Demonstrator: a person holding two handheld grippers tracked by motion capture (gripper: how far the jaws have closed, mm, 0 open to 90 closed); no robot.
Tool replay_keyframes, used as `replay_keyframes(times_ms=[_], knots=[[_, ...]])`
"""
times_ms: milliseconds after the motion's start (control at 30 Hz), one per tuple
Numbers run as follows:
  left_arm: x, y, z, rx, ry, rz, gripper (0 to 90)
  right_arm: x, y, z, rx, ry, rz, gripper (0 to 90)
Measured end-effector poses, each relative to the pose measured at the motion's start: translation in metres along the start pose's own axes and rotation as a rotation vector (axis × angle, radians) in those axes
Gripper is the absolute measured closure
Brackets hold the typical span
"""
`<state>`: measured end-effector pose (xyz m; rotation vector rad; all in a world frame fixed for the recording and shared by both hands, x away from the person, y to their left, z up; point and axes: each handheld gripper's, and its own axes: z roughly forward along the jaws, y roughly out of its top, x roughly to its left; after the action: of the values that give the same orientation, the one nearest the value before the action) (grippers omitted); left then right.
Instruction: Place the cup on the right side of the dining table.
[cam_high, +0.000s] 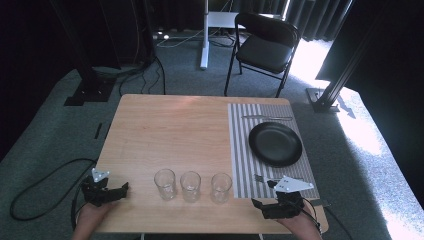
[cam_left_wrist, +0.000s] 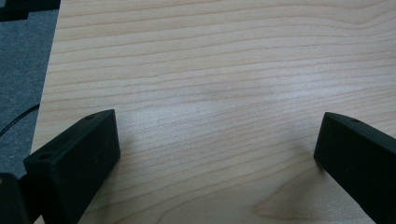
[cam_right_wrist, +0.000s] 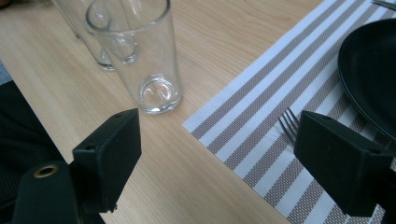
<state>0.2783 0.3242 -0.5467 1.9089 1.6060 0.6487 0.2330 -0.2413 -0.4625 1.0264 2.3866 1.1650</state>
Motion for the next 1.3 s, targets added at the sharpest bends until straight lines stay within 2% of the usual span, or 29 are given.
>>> replay_keyframes(times_ms=[333, 567, 1300], knots=[[0.0, 0.0, 0.0, 0.0, 0.0, 0.0, 0.5, 0.009, 0.014, 0.002, -0.03, 0.034, -0.048, 15.4], [0.0, 0.0, 0.0, 0.0, 0.0, 0.0, 0.6, 0.017, 0.028, 0.007, -0.04, 0.084, -0.083, 15.4], [0.0, 0.0, 0.0, 0.0, 0.0, 0.0, 0.5, 0.033, 0.059, 0.024, -0.058, 0.165, -0.15, 15.4]])
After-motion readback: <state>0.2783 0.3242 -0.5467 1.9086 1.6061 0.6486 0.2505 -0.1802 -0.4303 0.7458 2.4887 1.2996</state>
